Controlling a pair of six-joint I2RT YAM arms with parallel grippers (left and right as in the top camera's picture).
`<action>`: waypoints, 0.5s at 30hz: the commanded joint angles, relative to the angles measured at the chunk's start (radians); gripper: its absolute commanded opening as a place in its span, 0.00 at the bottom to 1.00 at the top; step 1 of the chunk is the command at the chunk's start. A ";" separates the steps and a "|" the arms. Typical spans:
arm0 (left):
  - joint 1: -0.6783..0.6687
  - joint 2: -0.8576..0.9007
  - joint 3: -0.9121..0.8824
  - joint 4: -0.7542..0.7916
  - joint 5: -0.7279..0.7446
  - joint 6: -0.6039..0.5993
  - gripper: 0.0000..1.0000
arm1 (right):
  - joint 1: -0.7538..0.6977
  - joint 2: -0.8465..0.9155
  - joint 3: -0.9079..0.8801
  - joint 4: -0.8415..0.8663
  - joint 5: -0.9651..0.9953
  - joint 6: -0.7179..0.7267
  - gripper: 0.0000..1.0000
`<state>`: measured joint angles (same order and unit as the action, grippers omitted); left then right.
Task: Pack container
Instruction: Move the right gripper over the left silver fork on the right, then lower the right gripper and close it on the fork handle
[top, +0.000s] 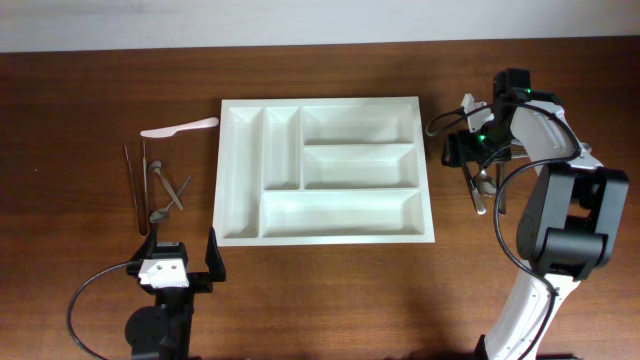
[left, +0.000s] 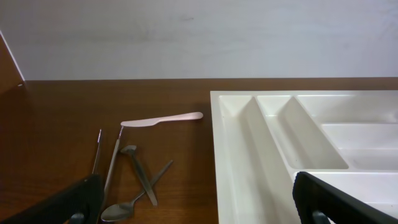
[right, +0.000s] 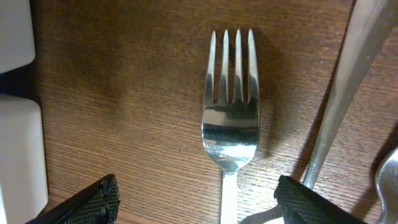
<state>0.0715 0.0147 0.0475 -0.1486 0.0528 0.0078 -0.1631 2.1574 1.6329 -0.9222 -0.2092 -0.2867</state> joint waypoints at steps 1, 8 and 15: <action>-0.003 -0.009 -0.006 0.002 0.011 0.016 0.99 | -0.001 0.010 0.009 0.016 0.016 0.049 0.80; -0.003 -0.009 -0.006 0.002 0.011 0.016 0.99 | -0.001 0.011 0.006 0.039 0.068 0.091 0.77; -0.003 -0.009 -0.006 0.002 0.011 0.016 0.99 | -0.001 0.016 -0.006 0.050 0.068 0.090 0.77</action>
<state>0.0715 0.0147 0.0475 -0.1486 0.0528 0.0078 -0.1631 2.1593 1.6325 -0.8764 -0.1570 -0.2089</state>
